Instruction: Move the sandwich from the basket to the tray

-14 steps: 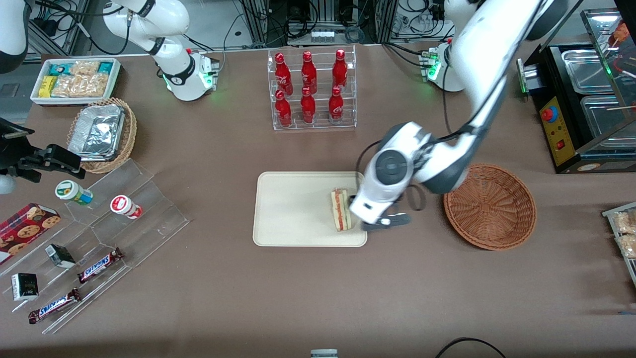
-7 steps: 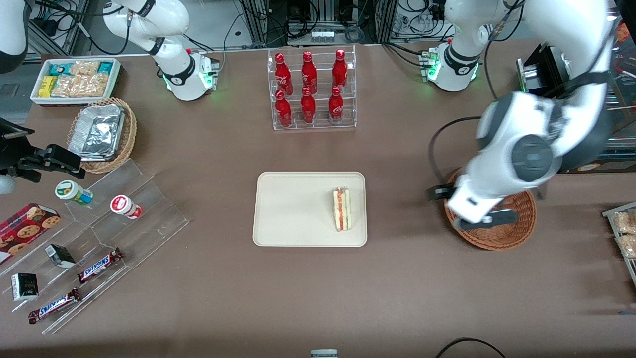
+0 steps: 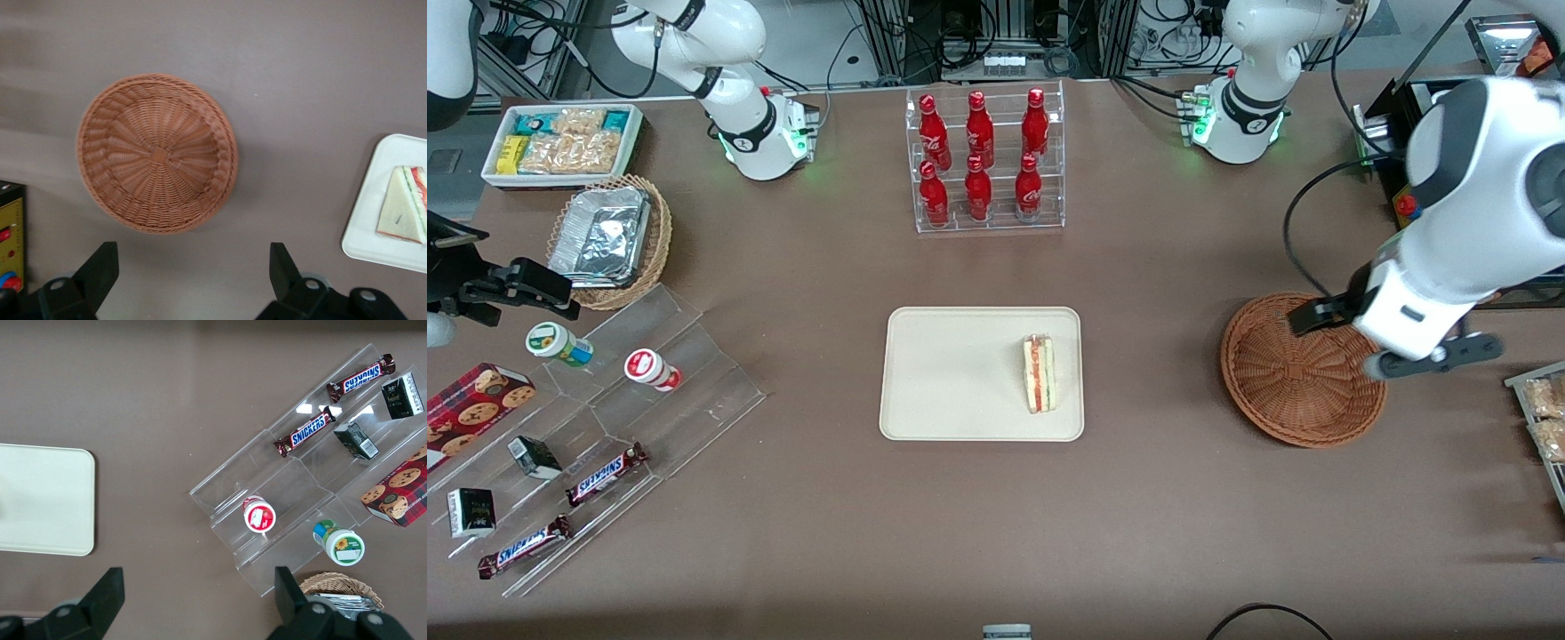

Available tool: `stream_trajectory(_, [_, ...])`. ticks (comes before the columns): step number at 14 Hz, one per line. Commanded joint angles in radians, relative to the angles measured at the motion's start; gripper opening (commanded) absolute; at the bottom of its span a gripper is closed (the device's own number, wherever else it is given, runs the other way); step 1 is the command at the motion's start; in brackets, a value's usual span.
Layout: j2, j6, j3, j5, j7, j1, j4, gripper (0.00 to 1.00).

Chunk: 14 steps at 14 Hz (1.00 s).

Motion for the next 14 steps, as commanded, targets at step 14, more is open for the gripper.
stream_trajectory(14, [-0.200,-0.183,0.267,-0.074,0.278,-0.198,0.019,1.00])
